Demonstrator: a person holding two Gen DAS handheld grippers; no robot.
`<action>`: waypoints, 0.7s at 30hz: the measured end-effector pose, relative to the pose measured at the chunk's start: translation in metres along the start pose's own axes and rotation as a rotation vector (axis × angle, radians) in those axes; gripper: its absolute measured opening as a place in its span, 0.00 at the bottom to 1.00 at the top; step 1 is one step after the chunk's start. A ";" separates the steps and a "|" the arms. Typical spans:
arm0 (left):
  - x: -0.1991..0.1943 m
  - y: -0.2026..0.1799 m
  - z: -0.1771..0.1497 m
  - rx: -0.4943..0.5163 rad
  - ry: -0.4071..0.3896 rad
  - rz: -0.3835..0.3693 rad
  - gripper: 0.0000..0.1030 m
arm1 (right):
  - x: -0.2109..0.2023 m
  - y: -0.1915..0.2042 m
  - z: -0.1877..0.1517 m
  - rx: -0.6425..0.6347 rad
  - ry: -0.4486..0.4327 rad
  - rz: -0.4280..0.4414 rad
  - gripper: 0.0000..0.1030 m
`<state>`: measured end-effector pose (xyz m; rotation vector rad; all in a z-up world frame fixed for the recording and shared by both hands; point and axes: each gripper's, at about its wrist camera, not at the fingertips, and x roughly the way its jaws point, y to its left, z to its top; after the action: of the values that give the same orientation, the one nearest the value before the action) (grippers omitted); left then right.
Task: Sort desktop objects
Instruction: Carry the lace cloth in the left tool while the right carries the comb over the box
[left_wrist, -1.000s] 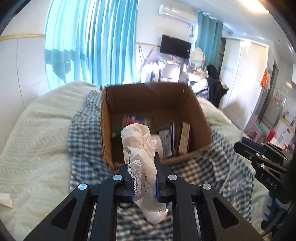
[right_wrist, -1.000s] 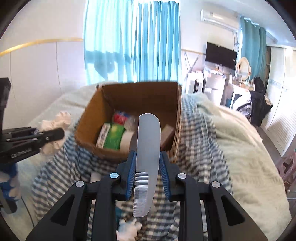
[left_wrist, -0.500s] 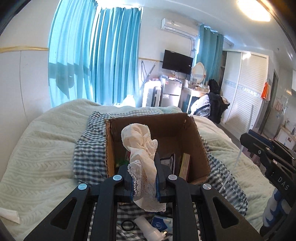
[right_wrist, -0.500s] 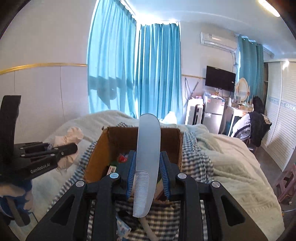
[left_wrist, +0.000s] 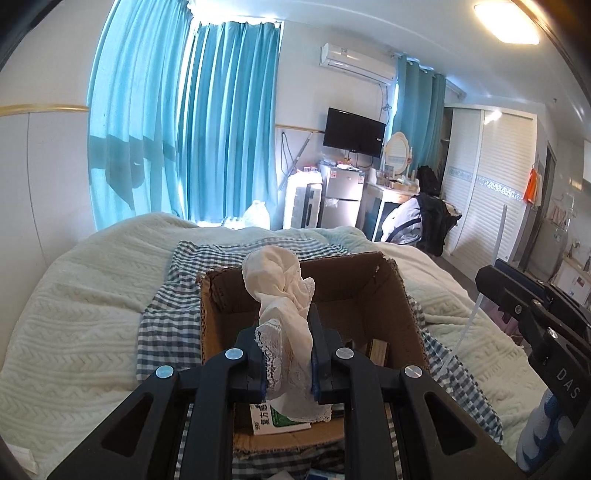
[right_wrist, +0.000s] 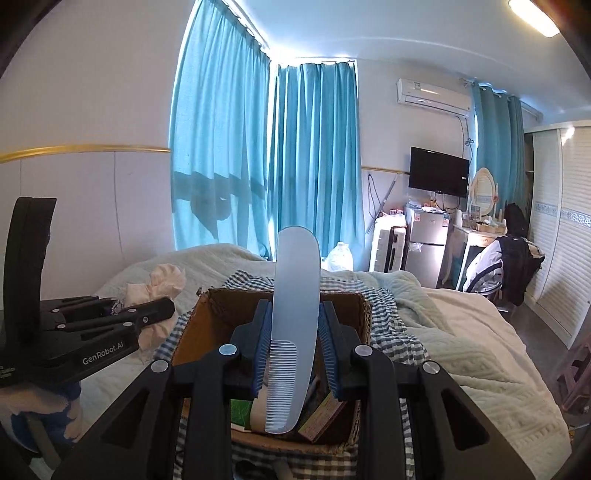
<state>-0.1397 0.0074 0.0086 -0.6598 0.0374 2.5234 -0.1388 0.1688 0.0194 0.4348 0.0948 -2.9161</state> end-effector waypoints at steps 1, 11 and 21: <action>0.004 0.000 0.000 -0.001 0.003 0.000 0.16 | 0.006 -0.003 0.000 0.002 -0.001 -0.002 0.25; 0.064 0.001 0.004 0.020 0.047 0.010 0.16 | 0.065 -0.026 -0.005 0.025 0.032 -0.010 0.25; 0.122 0.001 -0.011 0.024 0.141 0.004 0.16 | 0.123 -0.028 -0.033 0.004 0.147 -0.013 0.25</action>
<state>-0.2260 0.0639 -0.0573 -0.8279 0.1190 2.4723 -0.2506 0.1776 -0.0476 0.6515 0.1127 -2.8938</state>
